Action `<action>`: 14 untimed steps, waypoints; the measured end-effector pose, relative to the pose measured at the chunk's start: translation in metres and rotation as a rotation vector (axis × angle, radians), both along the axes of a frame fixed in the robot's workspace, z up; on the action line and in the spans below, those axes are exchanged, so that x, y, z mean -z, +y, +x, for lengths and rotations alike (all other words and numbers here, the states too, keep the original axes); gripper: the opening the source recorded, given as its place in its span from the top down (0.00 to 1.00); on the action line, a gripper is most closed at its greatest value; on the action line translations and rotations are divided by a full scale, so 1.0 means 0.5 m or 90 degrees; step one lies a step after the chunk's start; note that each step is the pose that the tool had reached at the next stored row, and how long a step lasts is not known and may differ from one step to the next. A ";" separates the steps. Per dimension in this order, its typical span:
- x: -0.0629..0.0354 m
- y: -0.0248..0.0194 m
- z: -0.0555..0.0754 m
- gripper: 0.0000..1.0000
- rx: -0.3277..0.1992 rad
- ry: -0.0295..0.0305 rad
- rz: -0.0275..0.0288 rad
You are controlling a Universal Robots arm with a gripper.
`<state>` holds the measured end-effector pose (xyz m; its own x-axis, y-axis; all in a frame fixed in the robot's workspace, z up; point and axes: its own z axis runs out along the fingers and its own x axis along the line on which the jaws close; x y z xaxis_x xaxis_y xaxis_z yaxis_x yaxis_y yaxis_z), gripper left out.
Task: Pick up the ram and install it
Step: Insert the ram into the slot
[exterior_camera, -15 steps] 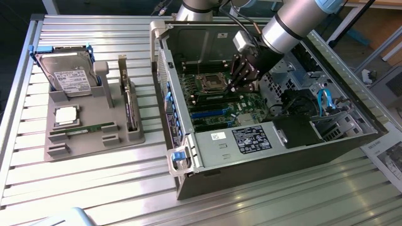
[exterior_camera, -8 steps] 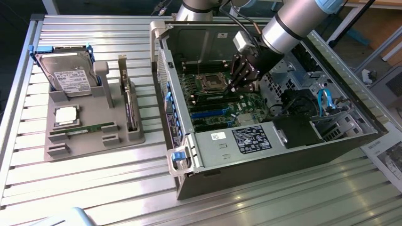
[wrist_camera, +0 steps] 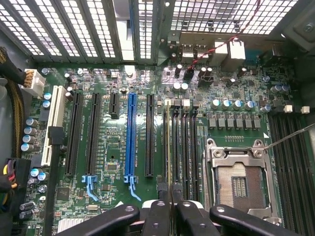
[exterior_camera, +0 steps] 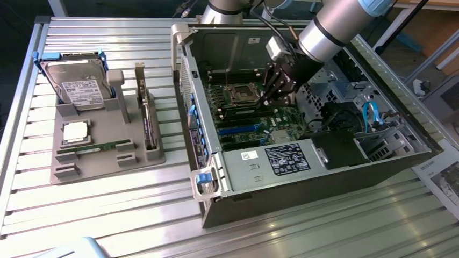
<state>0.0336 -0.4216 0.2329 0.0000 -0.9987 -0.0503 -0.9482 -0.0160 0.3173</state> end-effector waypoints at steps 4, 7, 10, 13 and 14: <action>0.001 -0.0001 0.000 0.88 0.000 -0.0006 -0.0002; -0.002 -0.0001 0.000 0.88 0.000 -0.0006 -0.0001; -0.005 0.0000 0.000 0.88 0.000 -0.0006 0.0000; -0.006 0.0000 0.000 0.88 0.000 -0.0005 -0.0002; -0.006 0.0001 0.000 0.88 0.000 -0.0006 -0.0001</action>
<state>0.0335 -0.4215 0.2357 0.0001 -0.9987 -0.0501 -0.9485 -0.0159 0.3165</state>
